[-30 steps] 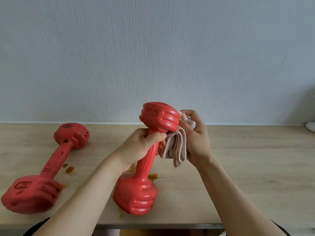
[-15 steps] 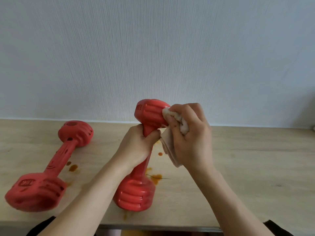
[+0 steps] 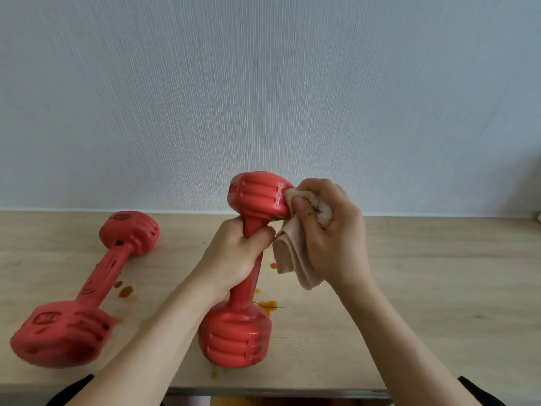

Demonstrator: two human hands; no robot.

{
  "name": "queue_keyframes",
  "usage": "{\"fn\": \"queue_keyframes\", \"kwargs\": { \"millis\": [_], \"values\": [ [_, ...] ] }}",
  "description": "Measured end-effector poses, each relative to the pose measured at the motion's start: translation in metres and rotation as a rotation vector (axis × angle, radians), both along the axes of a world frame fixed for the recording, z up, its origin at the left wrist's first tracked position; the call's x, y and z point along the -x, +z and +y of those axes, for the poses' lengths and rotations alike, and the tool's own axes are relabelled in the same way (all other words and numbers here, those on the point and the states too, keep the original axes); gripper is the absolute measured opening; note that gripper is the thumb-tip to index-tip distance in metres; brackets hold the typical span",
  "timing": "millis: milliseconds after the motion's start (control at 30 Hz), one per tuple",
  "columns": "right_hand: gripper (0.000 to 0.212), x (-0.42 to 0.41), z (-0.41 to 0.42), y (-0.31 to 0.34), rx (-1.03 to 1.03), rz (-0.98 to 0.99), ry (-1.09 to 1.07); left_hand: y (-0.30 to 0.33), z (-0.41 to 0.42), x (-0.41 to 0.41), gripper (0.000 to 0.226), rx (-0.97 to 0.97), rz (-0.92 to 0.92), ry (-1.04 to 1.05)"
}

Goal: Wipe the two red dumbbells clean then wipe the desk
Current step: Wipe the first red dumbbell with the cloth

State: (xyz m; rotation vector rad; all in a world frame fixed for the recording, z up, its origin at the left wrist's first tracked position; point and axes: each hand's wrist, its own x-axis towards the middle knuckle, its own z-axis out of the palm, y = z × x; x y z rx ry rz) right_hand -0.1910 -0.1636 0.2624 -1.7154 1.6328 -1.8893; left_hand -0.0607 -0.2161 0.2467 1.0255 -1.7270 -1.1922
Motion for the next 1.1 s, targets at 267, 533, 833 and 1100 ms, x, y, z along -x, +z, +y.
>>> {"fn": "queue_keyframes", "kwargs": {
  "millis": [267,533,833,1100],
  "values": [
    [0.005,0.004,-0.003,-0.004,-0.066,-0.039,-0.006,0.0,0.0,0.002,0.035,-0.066,0.014,0.006],
    [0.01,-0.004,0.0,-0.004,0.013,0.128,-0.042,-0.001,0.001,0.004,0.025,-0.044,0.01,0.041],
    [0.013,-0.017,0.005,0.0,0.044,0.271,-0.132,-0.001,0.0,0.005,0.036,-0.086,-0.012,0.068],
    [0.015,0.008,-0.005,-0.016,-0.145,-0.022,-0.001,-0.002,0.001,0.005,0.022,-0.127,0.044,0.018]
  ]
}}
